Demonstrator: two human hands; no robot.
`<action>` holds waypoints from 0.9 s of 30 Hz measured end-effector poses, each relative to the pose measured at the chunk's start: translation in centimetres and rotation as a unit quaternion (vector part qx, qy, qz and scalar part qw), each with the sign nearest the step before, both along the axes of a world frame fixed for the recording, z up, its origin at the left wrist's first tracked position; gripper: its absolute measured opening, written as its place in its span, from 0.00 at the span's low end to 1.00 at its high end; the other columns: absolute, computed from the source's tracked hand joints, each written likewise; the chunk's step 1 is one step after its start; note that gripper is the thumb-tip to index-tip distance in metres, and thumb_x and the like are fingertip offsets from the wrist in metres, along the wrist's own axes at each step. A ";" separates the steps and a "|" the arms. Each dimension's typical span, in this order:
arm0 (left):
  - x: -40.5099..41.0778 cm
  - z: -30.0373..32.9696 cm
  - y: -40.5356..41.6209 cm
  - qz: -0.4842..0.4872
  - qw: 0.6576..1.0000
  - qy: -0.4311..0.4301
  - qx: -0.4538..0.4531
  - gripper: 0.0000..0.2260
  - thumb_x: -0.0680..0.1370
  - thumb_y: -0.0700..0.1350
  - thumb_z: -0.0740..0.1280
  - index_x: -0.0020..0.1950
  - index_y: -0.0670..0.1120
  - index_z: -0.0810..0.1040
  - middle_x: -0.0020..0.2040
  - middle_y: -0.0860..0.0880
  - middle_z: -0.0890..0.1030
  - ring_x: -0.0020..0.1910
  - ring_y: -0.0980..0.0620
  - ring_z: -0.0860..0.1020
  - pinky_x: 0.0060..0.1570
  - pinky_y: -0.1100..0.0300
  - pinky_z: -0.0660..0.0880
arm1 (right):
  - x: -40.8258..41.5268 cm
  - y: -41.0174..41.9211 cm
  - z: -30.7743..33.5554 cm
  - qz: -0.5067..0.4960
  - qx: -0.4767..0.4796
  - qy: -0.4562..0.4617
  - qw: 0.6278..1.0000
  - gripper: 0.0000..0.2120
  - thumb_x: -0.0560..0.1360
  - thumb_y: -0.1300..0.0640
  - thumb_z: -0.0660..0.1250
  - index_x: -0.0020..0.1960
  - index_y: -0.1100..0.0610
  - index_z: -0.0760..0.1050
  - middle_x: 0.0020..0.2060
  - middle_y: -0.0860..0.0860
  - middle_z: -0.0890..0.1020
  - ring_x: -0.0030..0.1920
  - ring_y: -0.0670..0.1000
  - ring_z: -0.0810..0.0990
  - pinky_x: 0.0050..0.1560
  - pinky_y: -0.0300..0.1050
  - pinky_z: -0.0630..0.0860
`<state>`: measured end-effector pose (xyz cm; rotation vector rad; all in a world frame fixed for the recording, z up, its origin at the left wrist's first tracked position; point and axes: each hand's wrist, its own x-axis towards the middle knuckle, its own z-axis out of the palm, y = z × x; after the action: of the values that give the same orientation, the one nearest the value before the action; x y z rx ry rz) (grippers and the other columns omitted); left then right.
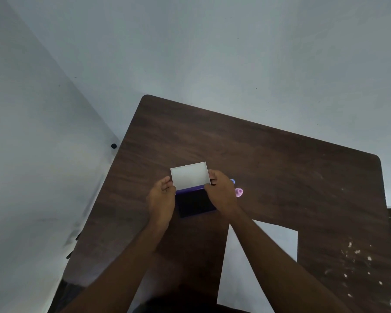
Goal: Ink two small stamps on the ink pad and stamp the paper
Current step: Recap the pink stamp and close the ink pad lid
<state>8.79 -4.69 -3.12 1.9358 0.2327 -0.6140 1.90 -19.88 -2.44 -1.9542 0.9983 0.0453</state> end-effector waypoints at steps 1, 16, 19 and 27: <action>0.0 0.1 0.1 0.003 1.000 0.002 -0.005 0.16 0.77 0.43 0.65 0.65 0.50 0.75 0.53 0.56 0.81 0.50 0.61 0.79 0.45 0.63 0.78 | -0.1 0.0 0.1 -0.004 0.003 -0.004 1.000 0.14 0.75 0.61 0.66 0.61 0.56 0.74 0.57 0.53 0.81 0.56 0.50 0.78 0.48 0.34 0.71; -1.8 2.5 1.6 0.028 0.998 0.008 -0.059 0.18 0.80 0.61 0.53 0.60 0.57 0.77 0.47 0.59 0.82 0.49 0.61 0.78 0.41 0.63 0.69 | -2.8 0.1 1.8 -0.016 0.062 -0.066 0.996 0.15 0.77 0.62 0.65 0.64 0.57 0.74 0.55 0.54 0.82 0.56 0.51 0.80 0.58 0.50 0.78; -2.6 2.7 2.3 0.017 0.997 0.010 -0.071 0.23 0.79 0.64 0.51 0.62 0.54 0.77 0.51 0.57 0.83 0.51 0.61 0.78 0.43 0.64 0.69 | -3.9 0.2 1.6 -0.047 0.064 -0.052 0.996 0.15 0.77 0.65 0.60 0.61 0.55 0.77 0.52 0.52 0.84 0.53 0.50 0.81 0.56 0.49 0.79; -4.6 2.0 4.1 0.030 0.994 0.021 -0.100 0.24 0.79 0.64 0.52 0.61 0.52 0.78 0.46 0.53 0.86 0.54 0.63 0.76 0.56 0.60 0.65 | -6.5 0.1 0.0 -0.136 0.141 -0.040 0.980 0.10 0.77 0.60 0.63 0.50 0.57 0.84 0.45 0.52 0.86 0.49 0.49 0.83 0.53 0.47 0.80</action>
<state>4.22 -0.57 -1.12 1.7189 0.2445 -0.6155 -4.55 -19.75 -2.39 -1.5390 1.1320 -0.0448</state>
